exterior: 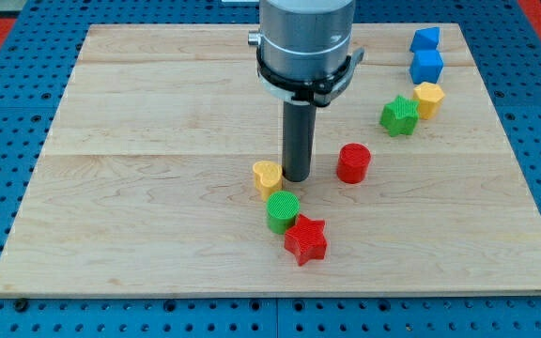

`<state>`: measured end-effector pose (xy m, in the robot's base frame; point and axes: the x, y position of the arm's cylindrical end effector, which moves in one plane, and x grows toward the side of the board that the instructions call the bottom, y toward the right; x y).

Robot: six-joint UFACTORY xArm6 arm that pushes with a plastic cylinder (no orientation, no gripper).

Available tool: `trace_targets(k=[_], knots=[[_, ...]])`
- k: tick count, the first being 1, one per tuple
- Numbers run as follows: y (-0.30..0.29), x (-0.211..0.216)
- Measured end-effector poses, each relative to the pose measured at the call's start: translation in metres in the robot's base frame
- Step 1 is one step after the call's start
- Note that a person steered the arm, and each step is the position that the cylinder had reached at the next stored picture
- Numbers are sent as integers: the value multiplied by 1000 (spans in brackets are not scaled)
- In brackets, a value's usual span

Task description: Move the yellow heart left to the green circle

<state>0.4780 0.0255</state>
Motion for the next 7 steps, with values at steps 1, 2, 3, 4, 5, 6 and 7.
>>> trace_targets(k=[1,2,3,4,5,6,7], knots=[[0,13],[0,21],[4,-41],[-2,-78],[-39,-51],[-40,-49],[-40,-47]])
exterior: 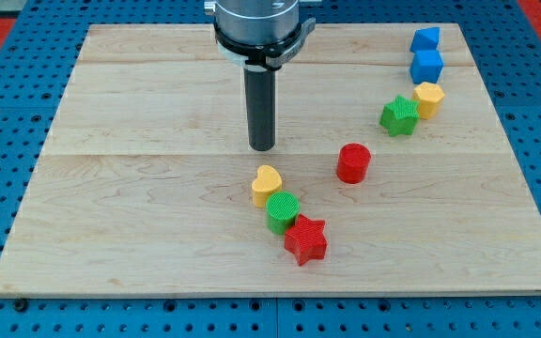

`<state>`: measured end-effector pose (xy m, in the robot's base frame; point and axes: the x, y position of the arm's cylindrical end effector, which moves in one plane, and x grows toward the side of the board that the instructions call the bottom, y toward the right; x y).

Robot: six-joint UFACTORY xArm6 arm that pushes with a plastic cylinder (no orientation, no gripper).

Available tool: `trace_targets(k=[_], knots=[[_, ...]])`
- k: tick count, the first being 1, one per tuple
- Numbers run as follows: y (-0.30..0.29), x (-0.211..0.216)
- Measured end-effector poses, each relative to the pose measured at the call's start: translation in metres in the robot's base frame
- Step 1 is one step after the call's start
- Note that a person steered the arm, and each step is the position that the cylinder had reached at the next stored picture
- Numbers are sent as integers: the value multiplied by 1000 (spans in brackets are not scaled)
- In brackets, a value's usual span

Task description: Move the yellow heart left to the green circle

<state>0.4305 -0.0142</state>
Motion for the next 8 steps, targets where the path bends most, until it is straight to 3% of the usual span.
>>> trace_targets(k=[1,5,8], knots=[[0,35],[0,54],[0,106]])
